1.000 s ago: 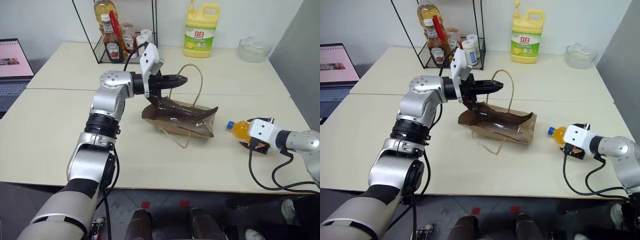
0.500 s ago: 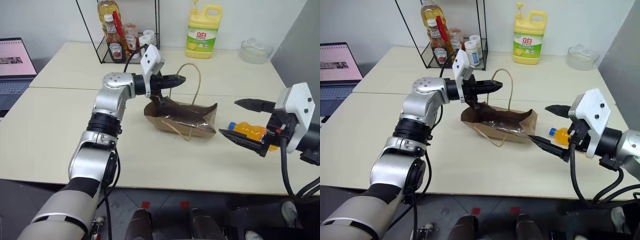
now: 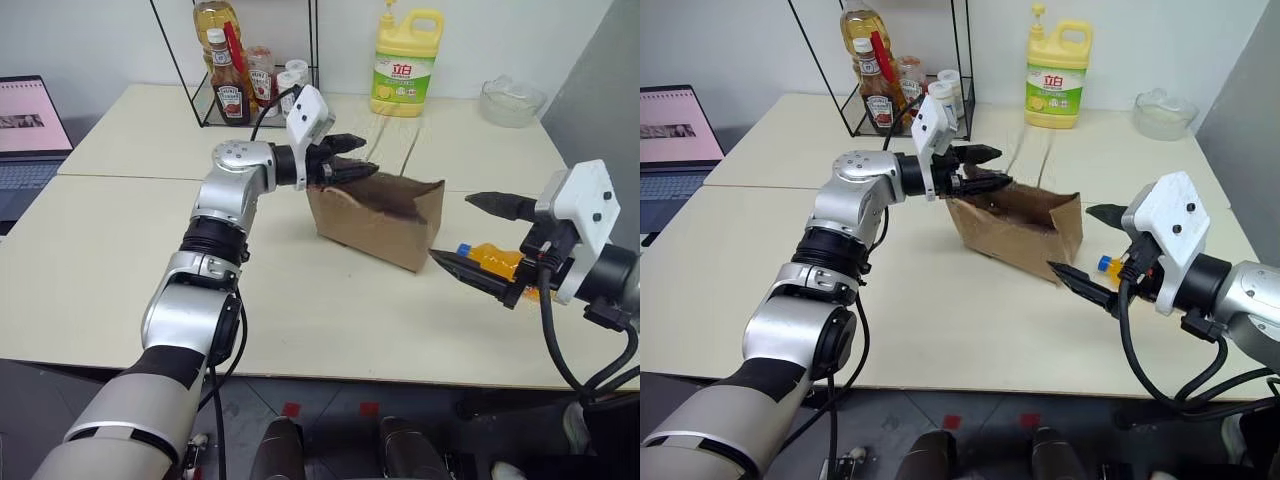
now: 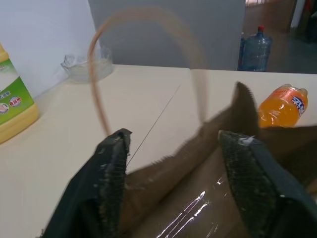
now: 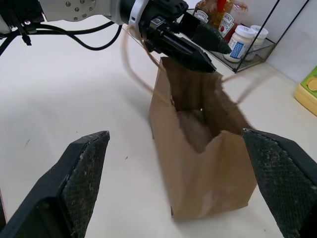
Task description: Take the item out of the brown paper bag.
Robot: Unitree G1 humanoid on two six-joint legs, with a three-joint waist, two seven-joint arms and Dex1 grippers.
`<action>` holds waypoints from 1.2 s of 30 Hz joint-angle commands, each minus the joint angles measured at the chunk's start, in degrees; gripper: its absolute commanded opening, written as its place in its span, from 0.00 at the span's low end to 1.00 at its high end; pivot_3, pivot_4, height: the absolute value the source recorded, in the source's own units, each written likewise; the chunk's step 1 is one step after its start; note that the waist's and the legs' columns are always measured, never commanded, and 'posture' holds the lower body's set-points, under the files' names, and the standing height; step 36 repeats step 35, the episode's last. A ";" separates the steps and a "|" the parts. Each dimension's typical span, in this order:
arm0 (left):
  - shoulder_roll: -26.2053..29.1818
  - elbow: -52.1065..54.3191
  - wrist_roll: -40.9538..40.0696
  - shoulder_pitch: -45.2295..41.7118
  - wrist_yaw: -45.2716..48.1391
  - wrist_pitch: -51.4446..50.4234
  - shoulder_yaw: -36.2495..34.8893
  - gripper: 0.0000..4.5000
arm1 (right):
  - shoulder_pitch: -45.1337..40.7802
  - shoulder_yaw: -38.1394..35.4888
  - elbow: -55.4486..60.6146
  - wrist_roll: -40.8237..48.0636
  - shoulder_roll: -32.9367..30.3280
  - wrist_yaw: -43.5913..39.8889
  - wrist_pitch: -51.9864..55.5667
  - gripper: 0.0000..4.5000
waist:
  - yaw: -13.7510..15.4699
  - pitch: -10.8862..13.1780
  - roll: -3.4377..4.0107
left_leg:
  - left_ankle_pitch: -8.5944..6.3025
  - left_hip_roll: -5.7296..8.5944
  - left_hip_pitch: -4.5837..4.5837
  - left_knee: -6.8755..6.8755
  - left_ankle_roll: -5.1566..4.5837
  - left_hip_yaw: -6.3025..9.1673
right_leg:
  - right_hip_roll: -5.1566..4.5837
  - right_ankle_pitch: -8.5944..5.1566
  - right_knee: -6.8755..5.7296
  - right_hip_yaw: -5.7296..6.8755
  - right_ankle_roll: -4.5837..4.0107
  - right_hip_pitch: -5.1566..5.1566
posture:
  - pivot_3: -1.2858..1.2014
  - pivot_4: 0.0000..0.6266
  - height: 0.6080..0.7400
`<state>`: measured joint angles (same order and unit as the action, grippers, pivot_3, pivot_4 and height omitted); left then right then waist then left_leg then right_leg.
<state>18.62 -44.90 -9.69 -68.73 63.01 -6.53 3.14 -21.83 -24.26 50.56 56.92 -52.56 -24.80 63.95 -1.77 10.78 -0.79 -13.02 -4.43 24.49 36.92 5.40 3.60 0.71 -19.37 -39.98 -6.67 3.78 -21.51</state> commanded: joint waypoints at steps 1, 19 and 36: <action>1.25 1.21 0.55 -2.31 -1.25 2.62 -0.97 0.81 | 0.05 -0.59 -0.37 -0.74 -1.12 0.95 -2.47 1.00 | 0.01 0.00 0.00 | 0.00 0.00 0.00 0.00 0.00 0.00 | 0.00 0.00 0.00 0.00 0.00 0.00 | 0.52 0.24 1.00; 8.84 26.01 -4.14 11.22 -17.00 -9.49 -11.06 0.81 | 10.54 -0.37 1.16 -11.33 4.24 6.90 -11.90 1.00 | -0.12 -0.01 0.00 | 0.07 -0.04 -0.01 -0.01 0.13 0.00 | 0.00 0.00 -0.04 -0.01 0.00 -0.02 | 0.52 0.24 1.00; 11.33 53.69 -4.37 48.21 -28.25 -12.53 -14.07 0.81 | 26.22 9.57 0.70 -30.99 19.39 10.03 -30.48 1.00 | 0.33 -0.12 -0.14 | 0.05 -0.07 -0.21 -0.02 0.10 0.00 | 0.00 0.00 -0.06 -0.02 0.01 0.14 | 0.52 0.24 1.00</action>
